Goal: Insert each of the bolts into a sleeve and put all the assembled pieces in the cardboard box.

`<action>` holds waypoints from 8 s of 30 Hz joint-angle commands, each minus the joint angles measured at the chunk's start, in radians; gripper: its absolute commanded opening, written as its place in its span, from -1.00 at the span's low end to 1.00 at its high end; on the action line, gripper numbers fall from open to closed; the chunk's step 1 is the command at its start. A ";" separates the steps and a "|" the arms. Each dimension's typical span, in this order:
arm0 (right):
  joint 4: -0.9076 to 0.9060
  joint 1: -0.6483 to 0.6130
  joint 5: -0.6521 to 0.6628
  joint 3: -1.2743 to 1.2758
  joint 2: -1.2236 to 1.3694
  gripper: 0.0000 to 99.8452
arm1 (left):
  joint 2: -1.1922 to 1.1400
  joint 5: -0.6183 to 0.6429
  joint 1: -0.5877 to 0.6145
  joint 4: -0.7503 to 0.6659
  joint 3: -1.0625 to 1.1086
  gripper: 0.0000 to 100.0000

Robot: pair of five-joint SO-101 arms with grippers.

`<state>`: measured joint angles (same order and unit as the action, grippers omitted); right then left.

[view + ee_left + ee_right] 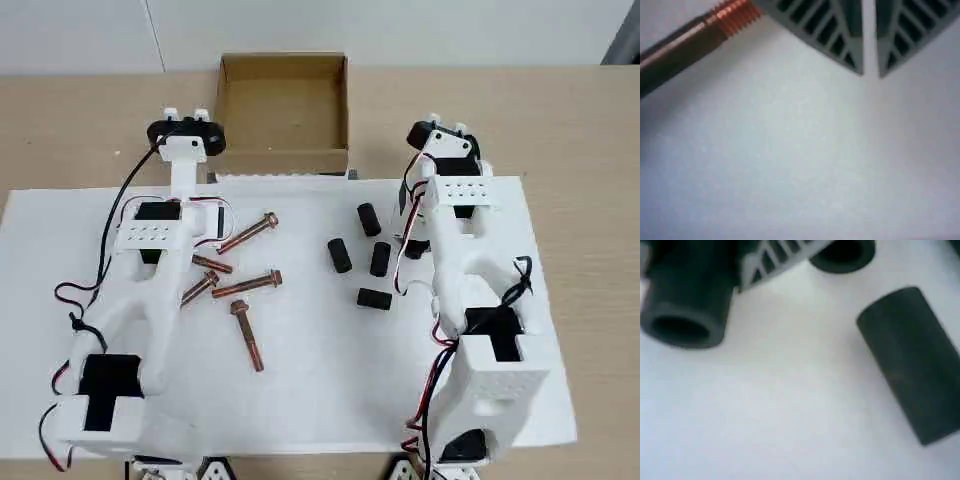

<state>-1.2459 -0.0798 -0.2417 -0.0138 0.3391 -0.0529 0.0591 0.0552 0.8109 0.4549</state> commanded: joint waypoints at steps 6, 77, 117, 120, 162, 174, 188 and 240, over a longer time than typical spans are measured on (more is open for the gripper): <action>-0.008 -0.001 0.020 -0.052 -0.019 -0.99 | 0.006 0.002 -0.006 -0.020 -0.005 -0.98; -0.277 0.012 0.459 0.101 -0.242 -0.99 | -0.815 -0.476 -0.206 0.942 -1.354 -0.81; -0.255 0.012 0.459 0.104 -0.236 -0.99 | -0.740 -0.500 -0.187 0.855 -1.196 -0.81; -0.255 0.012 0.459 0.104 -0.236 -0.99 | -0.778 -0.502 -0.186 0.856 -1.242 -0.81; -0.389 -0.045 0.370 0.100 -0.696 -0.99 | -0.331 -0.382 -0.331 0.942 -1.270 -0.99; -0.447 -0.045 0.368 0.161 -1.013 -1.00 | 0.094 -0.233 -0.411 0.941 -0.984 -0.99; -0.140 -0.047 0.258 0.643 -1.399 -1.00 | 0.712 -0.183 -0.345 0.400 -0.099 -0.99; 0.410 -0.630 0.364 1.281 -1.890 -1.00 | 1.324 0.793 -0.414 0.006 0.507 -0.99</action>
<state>-0.8746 -0.6997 0.1097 1.2827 -1.5344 1.2482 0.8462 -0.3360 0.8493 0.9659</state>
